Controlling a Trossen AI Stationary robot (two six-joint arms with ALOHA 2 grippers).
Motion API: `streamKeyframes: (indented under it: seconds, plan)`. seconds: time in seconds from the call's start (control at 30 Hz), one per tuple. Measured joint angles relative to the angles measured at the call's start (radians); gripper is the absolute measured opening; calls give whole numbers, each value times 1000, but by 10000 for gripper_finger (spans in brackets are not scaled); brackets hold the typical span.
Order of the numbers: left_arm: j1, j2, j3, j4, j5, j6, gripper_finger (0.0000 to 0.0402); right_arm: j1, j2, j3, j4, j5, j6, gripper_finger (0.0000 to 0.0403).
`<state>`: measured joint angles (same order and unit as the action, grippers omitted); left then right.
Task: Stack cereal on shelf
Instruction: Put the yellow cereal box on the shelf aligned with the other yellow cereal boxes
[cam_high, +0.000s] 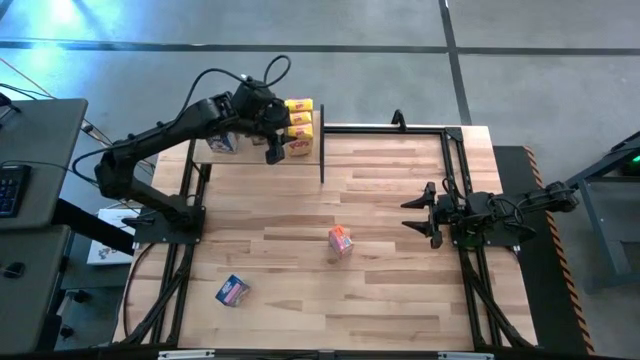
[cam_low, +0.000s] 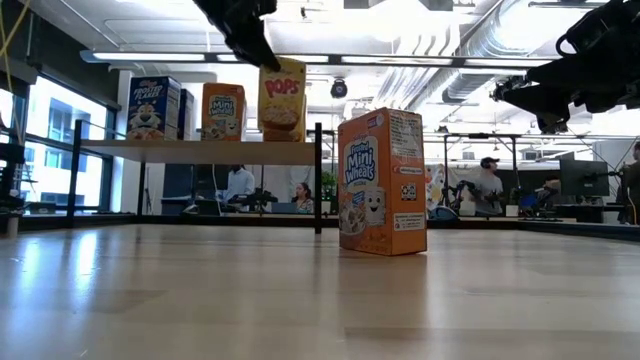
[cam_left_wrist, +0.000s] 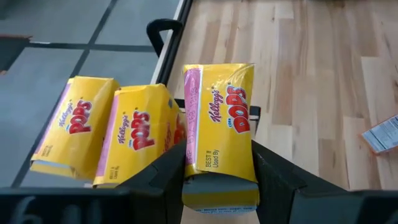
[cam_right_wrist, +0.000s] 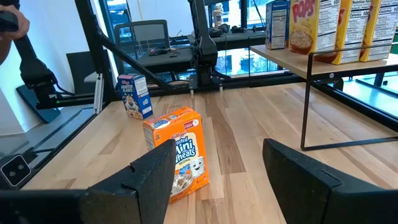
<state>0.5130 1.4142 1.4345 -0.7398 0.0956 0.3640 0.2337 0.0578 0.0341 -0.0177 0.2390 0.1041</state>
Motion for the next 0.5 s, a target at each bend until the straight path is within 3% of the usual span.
streamKeyframes:
  seconds: [0.5]
  plan:
    - [13,1,0,10,51,14,136,0,0,0,0,-3,0,234]
